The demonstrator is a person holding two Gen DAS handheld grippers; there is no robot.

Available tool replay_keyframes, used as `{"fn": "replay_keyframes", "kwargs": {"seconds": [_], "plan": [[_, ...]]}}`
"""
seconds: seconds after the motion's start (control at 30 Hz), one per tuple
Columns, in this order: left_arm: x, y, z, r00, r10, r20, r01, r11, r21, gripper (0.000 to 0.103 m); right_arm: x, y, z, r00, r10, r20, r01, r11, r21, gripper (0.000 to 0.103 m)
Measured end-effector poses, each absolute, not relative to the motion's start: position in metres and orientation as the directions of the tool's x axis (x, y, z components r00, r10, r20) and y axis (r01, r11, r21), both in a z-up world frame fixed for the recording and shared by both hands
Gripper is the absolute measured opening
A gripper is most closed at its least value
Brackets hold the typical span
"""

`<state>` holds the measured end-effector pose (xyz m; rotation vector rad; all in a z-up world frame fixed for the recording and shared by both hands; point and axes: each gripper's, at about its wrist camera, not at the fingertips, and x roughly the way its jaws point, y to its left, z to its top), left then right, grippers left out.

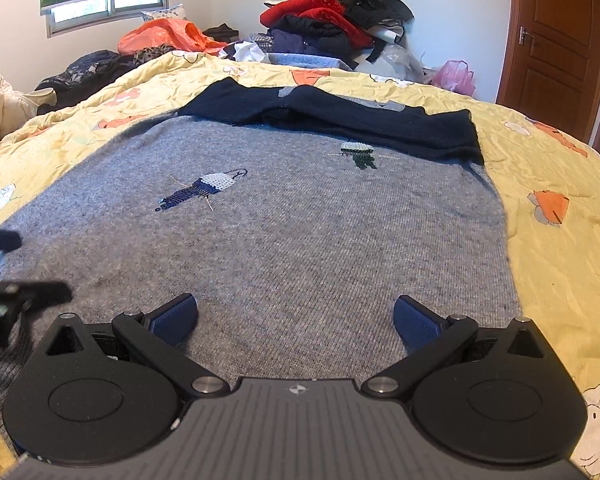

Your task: Fold small clothes

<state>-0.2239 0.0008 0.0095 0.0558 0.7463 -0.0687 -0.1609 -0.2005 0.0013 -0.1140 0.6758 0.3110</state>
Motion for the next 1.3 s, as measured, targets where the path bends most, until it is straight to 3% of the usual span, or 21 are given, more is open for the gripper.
{"fn": "replay_keyframes", "kwargs": {"seconds": [1.3], "plan": [[-0.236,0.003,0.012,0.713,-0.02,-0.701,0.047,0.999,0.019,0.103,-0.163,-0.201,0.003,0.742,0.235,-0.627,-0.309,0.951,-0.009,0.103]]}}
